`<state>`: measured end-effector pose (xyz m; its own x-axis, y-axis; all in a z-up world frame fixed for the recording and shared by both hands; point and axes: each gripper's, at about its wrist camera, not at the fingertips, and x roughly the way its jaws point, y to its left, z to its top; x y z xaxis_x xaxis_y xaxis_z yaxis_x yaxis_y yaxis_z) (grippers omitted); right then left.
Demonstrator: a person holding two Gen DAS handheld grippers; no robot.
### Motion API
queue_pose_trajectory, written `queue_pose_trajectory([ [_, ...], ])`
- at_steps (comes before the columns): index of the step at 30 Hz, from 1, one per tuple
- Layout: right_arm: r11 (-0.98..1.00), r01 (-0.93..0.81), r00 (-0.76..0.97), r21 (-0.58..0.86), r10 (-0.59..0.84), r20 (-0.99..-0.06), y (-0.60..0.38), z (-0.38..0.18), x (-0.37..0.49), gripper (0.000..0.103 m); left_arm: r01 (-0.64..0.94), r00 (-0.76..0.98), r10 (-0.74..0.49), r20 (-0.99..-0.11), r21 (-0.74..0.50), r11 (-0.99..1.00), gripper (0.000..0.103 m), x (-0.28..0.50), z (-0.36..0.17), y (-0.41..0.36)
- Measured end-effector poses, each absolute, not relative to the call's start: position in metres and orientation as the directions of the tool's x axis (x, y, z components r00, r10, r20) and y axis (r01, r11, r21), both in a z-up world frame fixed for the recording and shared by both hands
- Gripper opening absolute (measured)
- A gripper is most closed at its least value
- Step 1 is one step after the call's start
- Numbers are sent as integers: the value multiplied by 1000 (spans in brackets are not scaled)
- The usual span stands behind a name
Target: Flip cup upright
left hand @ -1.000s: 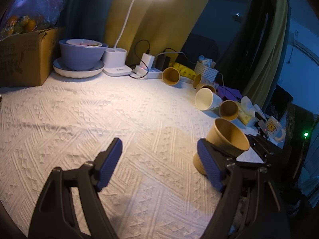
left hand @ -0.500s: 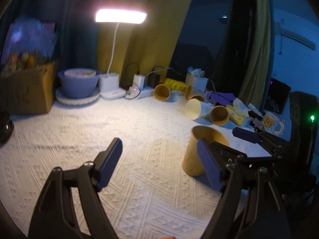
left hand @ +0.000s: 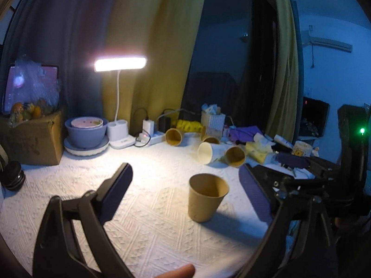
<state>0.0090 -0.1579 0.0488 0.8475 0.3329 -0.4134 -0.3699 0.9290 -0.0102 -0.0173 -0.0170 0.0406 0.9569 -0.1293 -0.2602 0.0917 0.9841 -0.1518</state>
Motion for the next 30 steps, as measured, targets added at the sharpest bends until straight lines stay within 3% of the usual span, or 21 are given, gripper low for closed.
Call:
queue_pose_trajectory([
  [8,939,-342,872,-22,309,-380,-178,65,-17,87,99,973,-110,-203,-63,993,96,-40,55,-43],
  [30,933,-359,876,-30,326,-357,-177,74,-29,87,102,980,-114,-165,-79,992,96,-55,60,-46],
])
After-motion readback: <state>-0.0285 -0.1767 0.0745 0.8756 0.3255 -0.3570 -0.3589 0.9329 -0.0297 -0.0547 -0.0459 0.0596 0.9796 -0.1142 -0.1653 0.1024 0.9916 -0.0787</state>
